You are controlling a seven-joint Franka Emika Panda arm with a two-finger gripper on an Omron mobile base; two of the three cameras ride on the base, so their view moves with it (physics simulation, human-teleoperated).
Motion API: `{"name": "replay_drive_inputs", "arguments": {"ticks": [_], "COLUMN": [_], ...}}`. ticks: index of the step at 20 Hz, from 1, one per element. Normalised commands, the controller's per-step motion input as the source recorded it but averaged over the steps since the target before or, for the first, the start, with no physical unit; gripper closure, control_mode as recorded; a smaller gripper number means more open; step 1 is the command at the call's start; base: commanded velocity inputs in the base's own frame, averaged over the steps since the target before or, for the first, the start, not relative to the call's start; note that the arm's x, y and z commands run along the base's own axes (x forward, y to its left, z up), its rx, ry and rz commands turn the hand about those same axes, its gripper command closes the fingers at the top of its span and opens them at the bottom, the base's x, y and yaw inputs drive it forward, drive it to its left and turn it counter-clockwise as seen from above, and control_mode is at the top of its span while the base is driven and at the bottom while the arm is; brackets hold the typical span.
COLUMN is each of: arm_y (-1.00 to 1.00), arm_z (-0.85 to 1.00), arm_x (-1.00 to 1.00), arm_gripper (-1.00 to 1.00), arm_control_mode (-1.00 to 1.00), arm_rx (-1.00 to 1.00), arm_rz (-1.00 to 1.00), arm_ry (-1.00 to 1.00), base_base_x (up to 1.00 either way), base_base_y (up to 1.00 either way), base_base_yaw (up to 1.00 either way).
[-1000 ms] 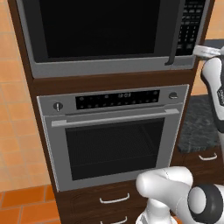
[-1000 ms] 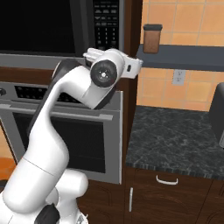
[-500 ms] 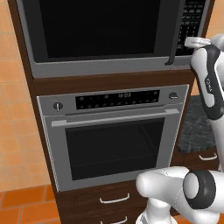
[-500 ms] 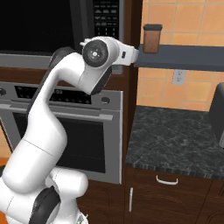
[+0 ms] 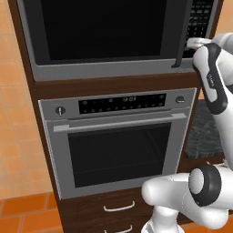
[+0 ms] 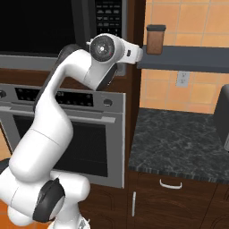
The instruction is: Open the microwave, place the bowl with waffle inside the microwave, then close the microwave door and turn it on.
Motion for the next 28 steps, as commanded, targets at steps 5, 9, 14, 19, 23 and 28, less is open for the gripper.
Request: {"name": "replay_drive_inputs", "arguments": {"ticks": [5, 9, 14, 19, 23, 28], "arm_y": [0.02, 0.24, 0.19, 0.02, 0.00, 0.00], "arm_z": [-0.28, -0.10, -0.01, 0.00, 0.00, -0.01], "arm_x": [0.01, 0.03, 0.23, 0.30, 0.44, 0.66], "arm_gripper": [-1.00, -1.00, -1.00, -1.00, -1.00, -1.00], "arm_control_mode": [-1.00, -1.00, -1.00, -1.00, -1.00, -1.00], "arm_rx": [-0.02, -0.04, -0.01, 0.00, 0.00, 0.00], "arm_rz": [-0.01, -0.01, 0.00, 0.00, 0.00, 0.00], "arm_ry": [0.00, 0.00, 0.00, 0.02, 0.01, 0.00], "base_base_x": [0.00, 0.00, 0.00, 0.00, 0.00, 0.00], "base_base_y": [0.00, 0.00, 0.00, 0.00, 0.00, 0.00], "base_base_yaw": [0.00, 0.00, 0.00, 0.00, 0.00, 0.00]}}
